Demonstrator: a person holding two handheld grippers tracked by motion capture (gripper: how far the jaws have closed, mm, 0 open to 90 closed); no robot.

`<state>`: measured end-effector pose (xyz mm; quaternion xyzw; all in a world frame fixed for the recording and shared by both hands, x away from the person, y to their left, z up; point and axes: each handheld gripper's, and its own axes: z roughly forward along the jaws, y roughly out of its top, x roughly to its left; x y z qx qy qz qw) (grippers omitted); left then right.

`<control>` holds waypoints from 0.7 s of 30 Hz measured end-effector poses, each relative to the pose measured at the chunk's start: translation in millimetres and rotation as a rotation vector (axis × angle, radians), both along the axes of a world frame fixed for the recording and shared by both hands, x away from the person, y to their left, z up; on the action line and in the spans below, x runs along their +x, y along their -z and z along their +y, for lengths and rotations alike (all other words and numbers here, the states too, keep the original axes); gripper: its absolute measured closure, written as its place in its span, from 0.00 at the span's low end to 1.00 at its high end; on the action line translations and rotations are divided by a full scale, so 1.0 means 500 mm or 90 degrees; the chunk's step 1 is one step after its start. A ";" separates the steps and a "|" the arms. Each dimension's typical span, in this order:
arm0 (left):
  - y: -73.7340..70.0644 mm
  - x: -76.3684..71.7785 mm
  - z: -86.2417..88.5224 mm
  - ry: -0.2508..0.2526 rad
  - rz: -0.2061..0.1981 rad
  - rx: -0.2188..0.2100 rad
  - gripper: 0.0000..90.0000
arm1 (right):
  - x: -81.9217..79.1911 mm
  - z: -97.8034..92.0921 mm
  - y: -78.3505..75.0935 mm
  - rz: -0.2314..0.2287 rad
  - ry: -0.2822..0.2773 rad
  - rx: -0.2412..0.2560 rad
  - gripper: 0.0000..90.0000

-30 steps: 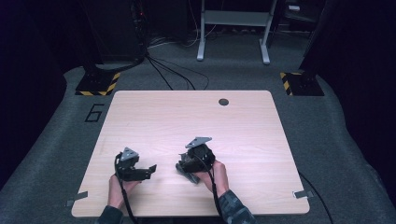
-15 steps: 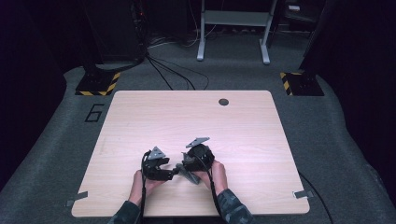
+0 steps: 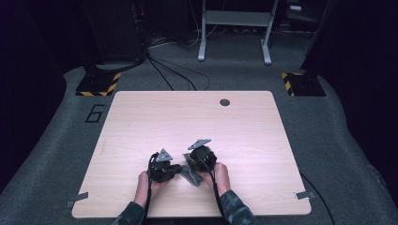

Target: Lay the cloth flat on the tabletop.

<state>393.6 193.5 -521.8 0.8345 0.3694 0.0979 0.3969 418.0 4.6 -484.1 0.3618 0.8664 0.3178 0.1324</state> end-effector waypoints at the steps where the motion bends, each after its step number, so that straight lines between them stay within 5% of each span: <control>1: 0.000 0.000 -0.001 0.000 -0.002 0.002 0.94 | -0.002 0.000 -0.001 -0.002 0.005 0.008 0.84; 21: -0.034 -0.011 0.039 -0.069 -0.058 -0.007 0.98 | -0.034 -0.106 -0.075 -0.064 0.045 0.090 0.88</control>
